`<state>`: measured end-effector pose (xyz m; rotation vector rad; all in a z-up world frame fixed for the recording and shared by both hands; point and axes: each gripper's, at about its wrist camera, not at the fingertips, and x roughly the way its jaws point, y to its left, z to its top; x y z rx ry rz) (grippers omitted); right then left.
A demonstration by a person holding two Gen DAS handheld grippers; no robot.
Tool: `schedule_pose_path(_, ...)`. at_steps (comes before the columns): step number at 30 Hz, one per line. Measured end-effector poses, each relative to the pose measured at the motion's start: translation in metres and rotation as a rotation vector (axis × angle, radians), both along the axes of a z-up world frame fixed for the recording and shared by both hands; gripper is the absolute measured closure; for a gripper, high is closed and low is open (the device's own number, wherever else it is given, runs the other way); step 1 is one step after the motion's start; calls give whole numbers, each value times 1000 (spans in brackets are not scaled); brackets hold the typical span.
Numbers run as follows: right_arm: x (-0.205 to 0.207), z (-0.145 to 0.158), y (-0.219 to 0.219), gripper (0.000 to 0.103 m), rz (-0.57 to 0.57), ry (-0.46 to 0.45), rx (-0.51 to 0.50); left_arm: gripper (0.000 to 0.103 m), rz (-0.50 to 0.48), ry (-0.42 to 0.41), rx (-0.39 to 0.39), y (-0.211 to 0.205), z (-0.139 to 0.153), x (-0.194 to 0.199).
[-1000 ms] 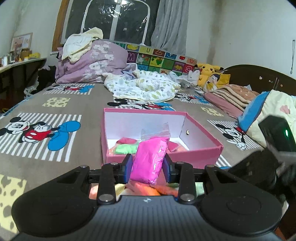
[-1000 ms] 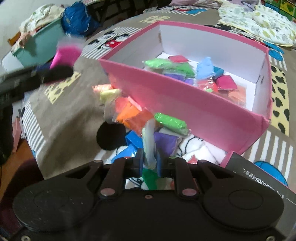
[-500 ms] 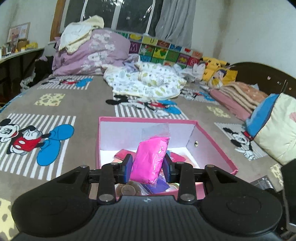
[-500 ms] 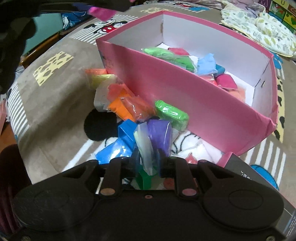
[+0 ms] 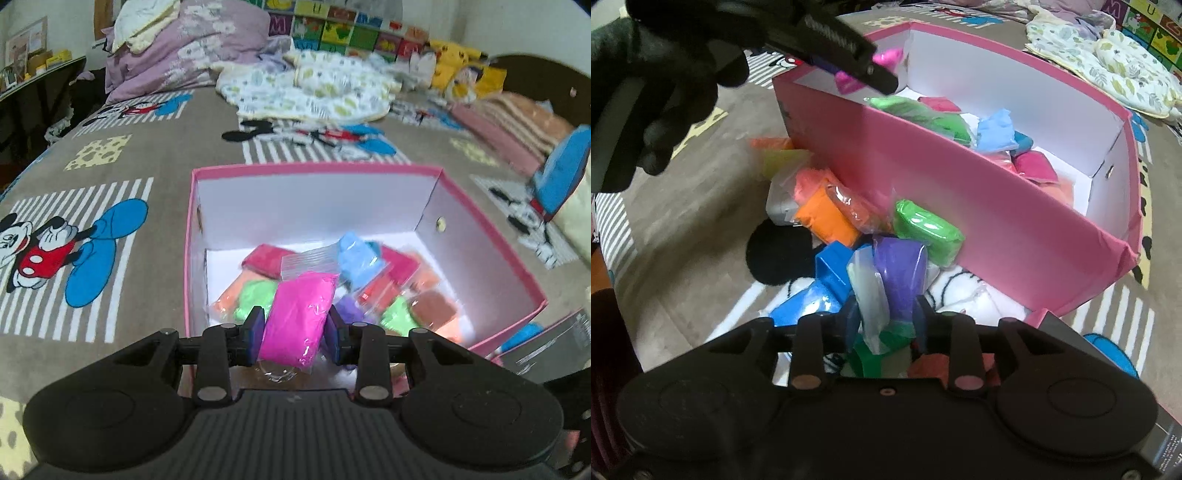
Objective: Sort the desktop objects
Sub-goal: 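Drop the pink packet into the box with the left tool while the right tool lifts the green packet, then withdraw the left tool to the pile while the right tool drops the green packet into the box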
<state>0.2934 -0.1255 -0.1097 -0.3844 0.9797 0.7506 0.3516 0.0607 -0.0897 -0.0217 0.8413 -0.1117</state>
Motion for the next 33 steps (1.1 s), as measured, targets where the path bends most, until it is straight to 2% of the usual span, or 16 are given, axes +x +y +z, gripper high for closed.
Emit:
schedule_pose_path(5,2,2,-1,74,-11,-14,1,70,-4,29,49,-6,-5,4)
schedule_pose_path(8,3,4,-1,71,-22,-20,-5,68,11,34,36,-6,-4,5)
schedule_pose_path(10,4,4,-2,70,-28,-26,-8,56,8,37,36,-7,-3,5)
schedule_pose_path(11,4,4,-2,69,-29,-26,-8,46,12,32,35,-7,-2,5)
schedule_pose_path(12,4,5,-2,69,-32,-27,-7,42,20,29,33,-7,-1,5)
schedule_pose_path(16,6,6,-4,68,-43,-24,1,42,33,12,8,-4,3,0)
schedule_pose_path(20,11,7,-8,68,-71,-2,30,42,37,-41,-20,-2,12,-15)
schedule_pose_path(23,13,8,-9,69,-84,5,45,42,56,-105,-8,-3,17,-36)
schedule_pose_path(28,11,8,-8,69,-77,-8,41,42,113,-237,-29,-1,28,-88)
schedule_pose_path(33,11,12,-9,73,-79,-20,48,42,135,-308,-47,-1,22,-134)
